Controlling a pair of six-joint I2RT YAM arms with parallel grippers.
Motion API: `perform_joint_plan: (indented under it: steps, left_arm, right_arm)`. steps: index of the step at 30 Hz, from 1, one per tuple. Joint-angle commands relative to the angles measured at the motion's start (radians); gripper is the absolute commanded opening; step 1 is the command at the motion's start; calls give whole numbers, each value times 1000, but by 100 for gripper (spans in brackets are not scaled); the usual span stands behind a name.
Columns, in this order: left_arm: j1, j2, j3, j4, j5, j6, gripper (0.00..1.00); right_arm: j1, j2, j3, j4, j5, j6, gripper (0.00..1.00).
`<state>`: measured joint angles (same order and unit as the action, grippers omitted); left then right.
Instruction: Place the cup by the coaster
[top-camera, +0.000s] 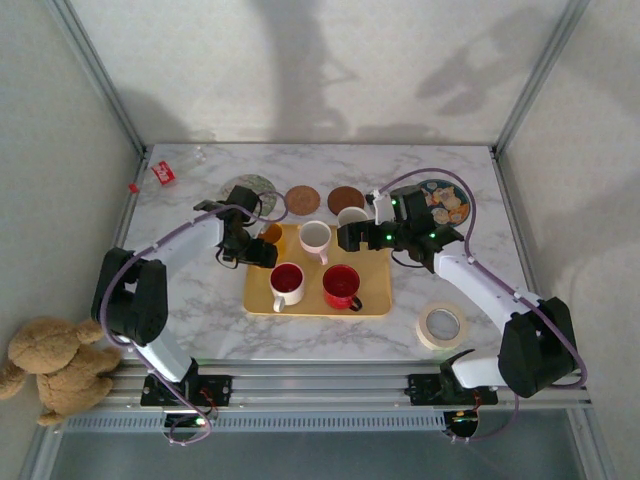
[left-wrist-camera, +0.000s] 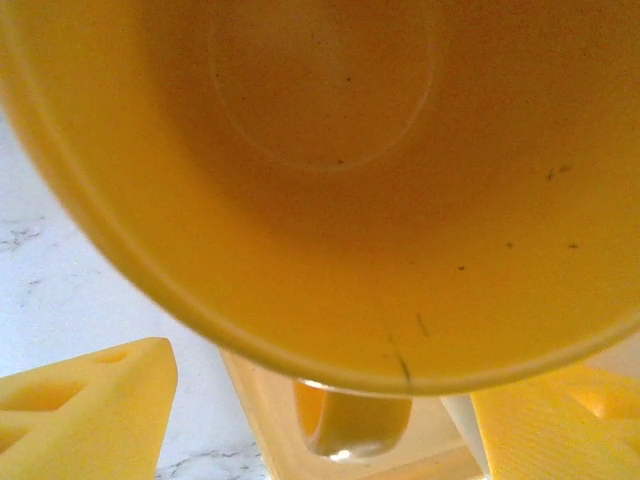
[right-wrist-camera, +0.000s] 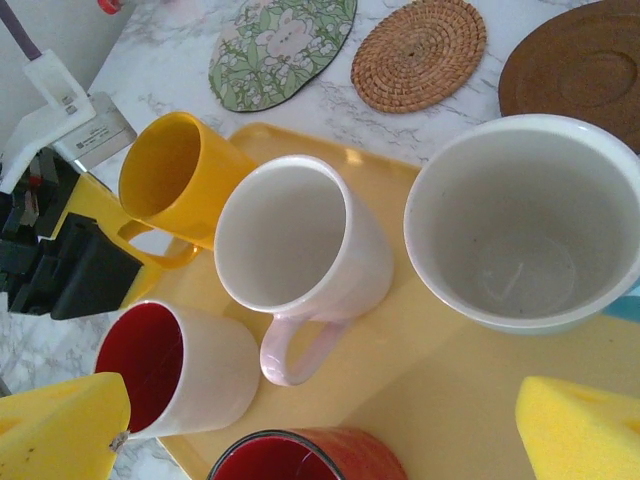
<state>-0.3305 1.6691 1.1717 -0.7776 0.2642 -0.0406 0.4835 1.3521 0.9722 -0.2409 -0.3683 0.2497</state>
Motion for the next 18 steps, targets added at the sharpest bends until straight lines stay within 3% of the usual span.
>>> perform_joint_plan:
  steps: [1,6,18]
  left_arm:
    - [-10,6,47,-11,-41,-3,77]
    - [-10,8,99,-66,-104,-9,79]
    - [-8,-30,33,-65,-120,-24,80]
  right_arm:
    - [13,8,-4,28,-20,-4,99]
    - [15,15,-1,23,-24,-9,99]
    - [18,0,-6,7,-13,-23,99]
